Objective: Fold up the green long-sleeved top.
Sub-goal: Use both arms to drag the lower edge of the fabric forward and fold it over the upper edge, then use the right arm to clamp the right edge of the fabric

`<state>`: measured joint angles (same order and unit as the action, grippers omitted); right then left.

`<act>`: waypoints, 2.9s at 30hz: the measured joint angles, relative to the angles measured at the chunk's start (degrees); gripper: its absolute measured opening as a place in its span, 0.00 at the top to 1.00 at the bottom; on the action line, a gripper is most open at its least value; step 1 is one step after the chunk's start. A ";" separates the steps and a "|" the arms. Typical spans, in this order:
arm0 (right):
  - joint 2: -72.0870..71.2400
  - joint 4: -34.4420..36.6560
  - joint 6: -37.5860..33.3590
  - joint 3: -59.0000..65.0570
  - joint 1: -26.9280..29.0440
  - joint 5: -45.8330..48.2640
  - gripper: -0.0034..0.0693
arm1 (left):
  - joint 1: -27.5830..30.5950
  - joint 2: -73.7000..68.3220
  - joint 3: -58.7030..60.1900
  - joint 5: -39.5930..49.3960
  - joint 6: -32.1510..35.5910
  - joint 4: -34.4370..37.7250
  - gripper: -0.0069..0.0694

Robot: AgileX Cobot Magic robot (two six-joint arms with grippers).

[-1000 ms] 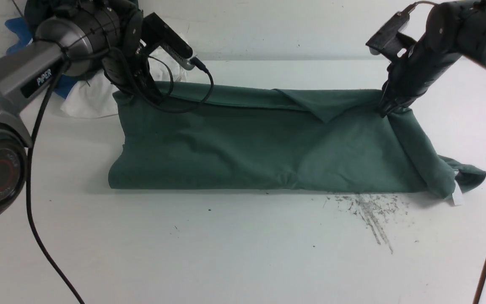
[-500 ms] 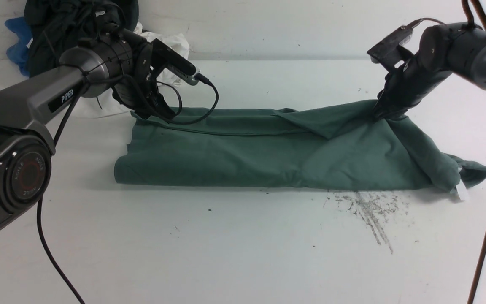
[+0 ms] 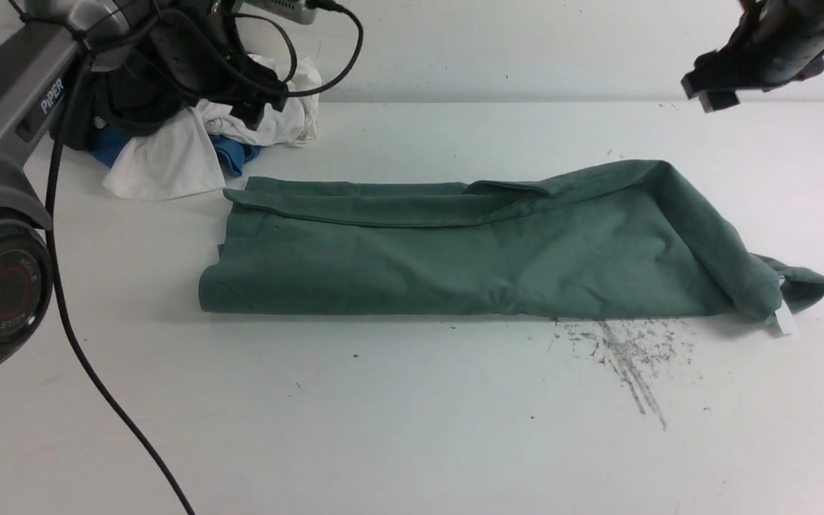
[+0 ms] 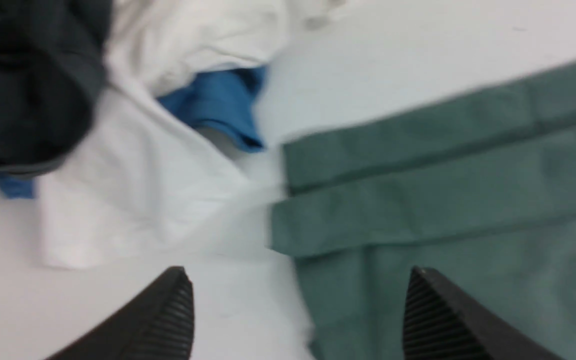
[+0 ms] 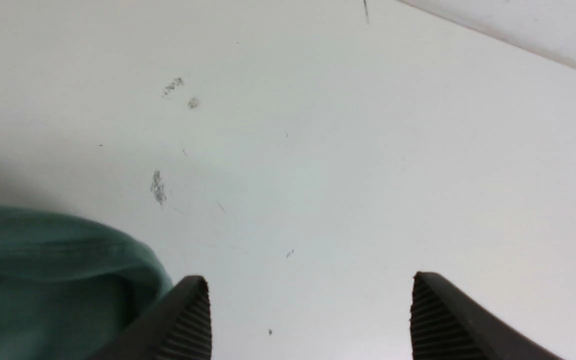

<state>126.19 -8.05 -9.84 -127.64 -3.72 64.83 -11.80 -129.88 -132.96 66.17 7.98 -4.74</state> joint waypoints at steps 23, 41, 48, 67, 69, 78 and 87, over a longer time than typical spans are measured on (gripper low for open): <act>12.95 19.21 -6.57 7.27 -8.64 -14.12 0.36 | -3.70 -4.46 0.41 4.67 6.54 4.36 0.92; 11.94 16.16 11.17 0.12 3.69 -7.21 0.36 | -3.70 -7.50 0.43 4.67 7.12 4.30 0.92; 1.17 17.25 -3.21 -0.08 3.46 5.42 0.36 | -3.69 -7.50 0.48 4.67 7.96 5.11 0.92; -6.85 1.96 1.83 38.33 -0.73 -4.36 0.36 | -3.69 -7.50 0.48 4.67 9.59 10.17 0.92; -6.85 -1.65 4.19 38.33 1.54 -5.78 0.36 | -3.69 -7.50 0.48 4.67 9.64 10.17 0.92; -6.79 -1.41 10.90 33.13 10.97 -16.29 0.36 | -3.69 -7.50 0.48 4.67 9.87 10.13 0.92; -6.44 8.88 9.84 26.80 13.68 -10.74 0.36 | -3.69 -7.50 0.48 4.67 10.94 10.11 0.92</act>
<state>119.75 0.83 0.00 -100.84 9.96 54.09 -15.48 -137.38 -132.48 70.84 18.92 5.38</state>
